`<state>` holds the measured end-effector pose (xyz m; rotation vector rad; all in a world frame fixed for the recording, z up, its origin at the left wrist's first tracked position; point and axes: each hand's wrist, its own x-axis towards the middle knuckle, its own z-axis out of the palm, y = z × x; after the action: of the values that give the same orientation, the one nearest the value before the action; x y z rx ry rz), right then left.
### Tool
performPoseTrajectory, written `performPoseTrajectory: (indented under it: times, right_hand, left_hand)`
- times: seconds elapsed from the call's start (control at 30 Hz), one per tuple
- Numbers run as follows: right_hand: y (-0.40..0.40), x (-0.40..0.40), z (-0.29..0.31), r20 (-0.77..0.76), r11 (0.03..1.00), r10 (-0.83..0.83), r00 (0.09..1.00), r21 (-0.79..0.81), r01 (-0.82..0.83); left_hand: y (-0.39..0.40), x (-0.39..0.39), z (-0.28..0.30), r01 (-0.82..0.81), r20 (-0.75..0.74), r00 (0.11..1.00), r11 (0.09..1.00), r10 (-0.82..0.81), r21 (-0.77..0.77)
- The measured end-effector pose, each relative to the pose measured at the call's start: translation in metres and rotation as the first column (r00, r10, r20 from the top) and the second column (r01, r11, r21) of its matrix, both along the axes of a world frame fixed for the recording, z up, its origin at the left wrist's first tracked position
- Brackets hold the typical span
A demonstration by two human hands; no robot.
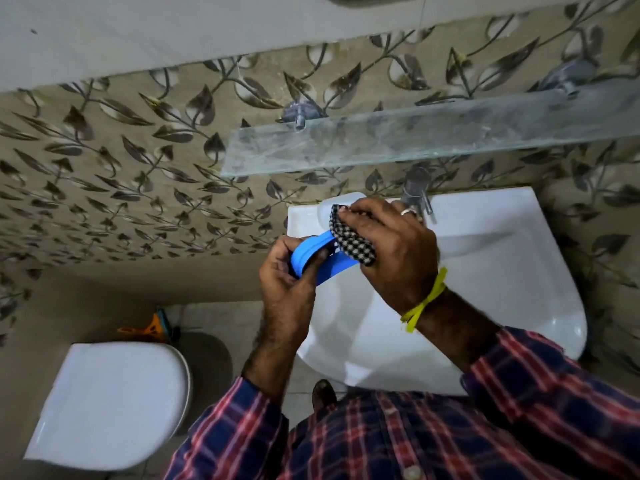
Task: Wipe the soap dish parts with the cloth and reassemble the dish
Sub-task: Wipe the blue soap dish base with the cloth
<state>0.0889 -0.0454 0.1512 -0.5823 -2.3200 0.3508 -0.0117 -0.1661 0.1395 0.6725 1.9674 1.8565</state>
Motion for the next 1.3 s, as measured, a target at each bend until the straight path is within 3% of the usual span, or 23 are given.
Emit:
performPoseTrajectory:
  times: [0.1, 0.17, 0.33, 0.47, 0.57, 0.67, 0.77, 0.87, 1.0, 1.07, 1.17, 1.3]
  right_hand:
    - [0.005, 0.003, -0.003, -0.015, 0.994, -0.006, 1.0, 0.105, 0.007]
    - [0.003, -0.002, -0.003, -0.044, 0.994, -0.013, 0.999, 0.11, 0.018]
    - [-0.021, 0.012, -0.003, 0.009, 0.978, 0.081, 0.997, 0.191, -0.081]
    - [-0.013, 0.01, 0.007, 0.021, 0.996, 0.069, 0.997, 0.057, -0.07]
    - [-0.019, 0.009, 0.008, 0.032, 0.991, 0.118, 0.993, 0.057, -0.119]
    - [-0.013, 0.016, 0.011, 0.009, 0.994, 0.112, 0.994, 0.017, -0.113]
    - [-0.008, 0.005, 0.014, -0.061, 0.99, 0.094, 0.994, -0.1, -0.1]
    - [-0.012, 0.01, 0.009, -0.054, 0.99, 0.122, 0.991, -0.065, -0.125]
    - [-0.001, 0.007, 0.011, -0.117, 0.979, 0.054, 0.992, -0.191, -0.075]
    - [-0.001, 0.0, 0.014, -0.076, 0.982, 0.083, 0.994, -0.163, -0.094]
    - [-0.004, -0.003, 0.013, -0.03, 0.991, 0.118, 0.993, -0.056, -0.12]
    - [-0.016, 0.007, 0.011, -0.045, 0.986, 0.167, 0.985, 0.037, -0.165]
  left_hand:
    - [0.008, -0.005, 0.013, 0.104, -0.256, 0.948, 0.943, -0.19, -0.316]
    - [0.019, -0.004, 0.023, 0.026, -0.392, 0.893, 0.897, -0.219, -0.442]
    - [0.015, -0.01, 0.016, 0.042, -0.383, 0.907, 0.942, -0.175, -0.333]
    - [0.011, 0.0, 0.013, 0.04, -0.394, 0.903, 0.948, -0.17, -0.316]
    - [0.009, -0.008, 0.007, 0.052, -0.333, 0.933, 0.967, -0.135, -0.248]
    - [0.006, -0.008, 0.006, 0.02, -0.373, 0.92, 0.967, -0.117, -0.254]
    - [0.009, -0.003, 0.003, 0.01, -0.263, 0.963, 0.987, -0.052, -0.16]
    - [0.005, -0.009, 0.001, 0.019, -0.204, 0.978, 0.995, -0.039, -0.1]
    - [0.006, 0.003, -0.007, 0.012, -0.048, 0.999, 0.999, -0.014, -0.05]
    - [0.011, 0.007, -0.008, 0.021, -0.011, 1.0, 0.997, -0.022, -0.079]
    - [0.021, 0.003, 0.004, 0.098, -0.079, 0.99, 0.976, -0.115, -0.195]
    - [0.022, -0.004, 0.013, 0.048, -0.127, 0.99, 0.991, -0.064, -0.123]
